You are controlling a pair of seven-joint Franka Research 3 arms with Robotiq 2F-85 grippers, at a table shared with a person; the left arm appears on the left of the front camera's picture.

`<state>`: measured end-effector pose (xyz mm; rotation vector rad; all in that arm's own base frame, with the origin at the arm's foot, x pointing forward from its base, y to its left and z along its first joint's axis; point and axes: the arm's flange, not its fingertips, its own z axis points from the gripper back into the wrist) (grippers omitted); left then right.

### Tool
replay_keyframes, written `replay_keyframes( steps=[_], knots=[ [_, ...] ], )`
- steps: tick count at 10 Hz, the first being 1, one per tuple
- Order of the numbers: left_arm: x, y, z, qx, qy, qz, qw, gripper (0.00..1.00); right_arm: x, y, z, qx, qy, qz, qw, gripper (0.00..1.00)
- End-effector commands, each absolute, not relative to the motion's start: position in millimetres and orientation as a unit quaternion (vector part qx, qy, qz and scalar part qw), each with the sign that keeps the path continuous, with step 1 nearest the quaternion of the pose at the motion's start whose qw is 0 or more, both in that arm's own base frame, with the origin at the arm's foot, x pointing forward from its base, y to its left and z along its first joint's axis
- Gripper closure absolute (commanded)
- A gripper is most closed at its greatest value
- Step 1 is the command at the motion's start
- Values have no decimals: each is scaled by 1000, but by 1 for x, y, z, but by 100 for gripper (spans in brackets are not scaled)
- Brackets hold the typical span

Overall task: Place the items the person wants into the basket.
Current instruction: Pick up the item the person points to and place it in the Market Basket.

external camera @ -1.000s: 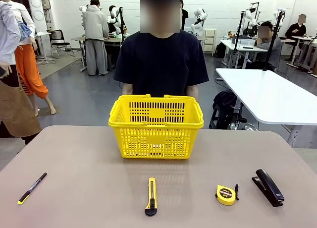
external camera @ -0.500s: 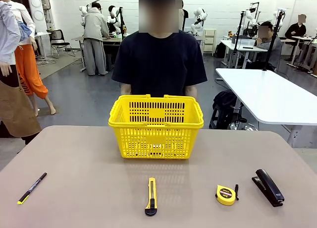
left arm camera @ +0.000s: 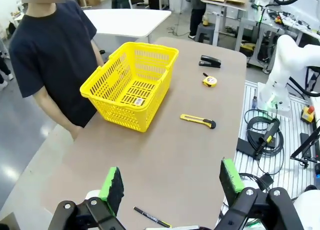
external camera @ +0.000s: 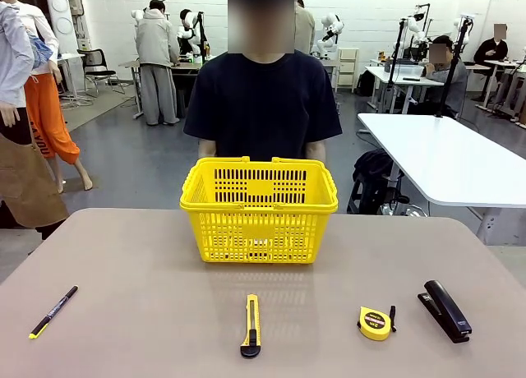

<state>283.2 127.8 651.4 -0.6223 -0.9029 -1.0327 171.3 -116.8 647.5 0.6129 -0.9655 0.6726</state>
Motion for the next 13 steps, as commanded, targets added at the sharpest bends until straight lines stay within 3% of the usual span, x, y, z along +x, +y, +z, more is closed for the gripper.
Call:
replay_keyframes(
  steps=[1, 13],
  knots=[
    [285, 130, 653, -296, -406, -477, 721, 0, 173, -116, 646, 286, -448, 313, 787, 0],
    [288, 132, 652, -293, -387, -464, 741, 0, 173, -116, 646, 286, -448, 313, 787, 0]
  ],
)
